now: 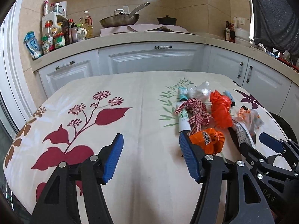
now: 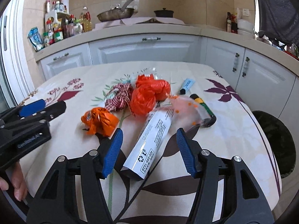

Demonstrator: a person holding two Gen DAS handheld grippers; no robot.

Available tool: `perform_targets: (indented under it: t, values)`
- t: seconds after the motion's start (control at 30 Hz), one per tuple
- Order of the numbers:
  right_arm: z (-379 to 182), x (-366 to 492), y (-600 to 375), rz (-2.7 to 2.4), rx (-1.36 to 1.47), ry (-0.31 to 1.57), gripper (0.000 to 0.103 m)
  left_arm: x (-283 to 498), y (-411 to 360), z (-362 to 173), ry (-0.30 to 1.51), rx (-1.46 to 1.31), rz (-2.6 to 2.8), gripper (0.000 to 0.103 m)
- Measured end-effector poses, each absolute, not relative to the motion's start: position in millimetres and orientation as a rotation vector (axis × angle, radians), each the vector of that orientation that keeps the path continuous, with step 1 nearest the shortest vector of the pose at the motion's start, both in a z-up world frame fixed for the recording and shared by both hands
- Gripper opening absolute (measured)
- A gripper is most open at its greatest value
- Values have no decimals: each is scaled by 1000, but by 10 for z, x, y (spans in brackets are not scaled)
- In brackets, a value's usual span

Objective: Collect trash
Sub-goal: 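Grasp the white tube with the right gripper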

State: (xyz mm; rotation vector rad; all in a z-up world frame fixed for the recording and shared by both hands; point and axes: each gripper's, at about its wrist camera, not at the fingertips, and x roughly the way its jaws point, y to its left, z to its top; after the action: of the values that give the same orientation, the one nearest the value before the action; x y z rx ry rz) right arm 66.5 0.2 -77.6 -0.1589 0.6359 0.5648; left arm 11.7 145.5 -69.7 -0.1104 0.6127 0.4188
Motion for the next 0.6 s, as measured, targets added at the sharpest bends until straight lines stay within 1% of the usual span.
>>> perform_targets:
  t: [0.03, 0.1, 0.13, 0.17, 0.33, 0.4, 0.5, 0.6]
  values:
    - [-787, 666, 11, 565, -162, 641, 55, 109, 1468, -710, 616, -117, 416, 62]
    - [-806, 669, 32, 569, -170, 651, 44, 103, 1478, -720, 620, -120, 413, 62]
    - [-817, 671, 31, 574, -173, 657, 40, 100, 1478, -728, 621, -122, 411, 62]
    - [-830, 669, 37, 578, -176, 663, 33, 103, 1476, -733, 623, -124, 409, 62]
    - [-837, 647, 20, 591, -180, 657, 25, 117, 1415, -748, 628, -124, 389, 62]
    - [-824, 633, 16, 598, -186, 650, 20, 124, 1376, -752, 629, -117, 383, 62]
    - [-808, 612, -9, 608, -190, 639, 15, 147, 1309, -759, 634, -110, 374, 62]
    - [-790, 603, -50, 614, -185, 631, 12, 173, 1237, -762, 638, -101, 363, 62]
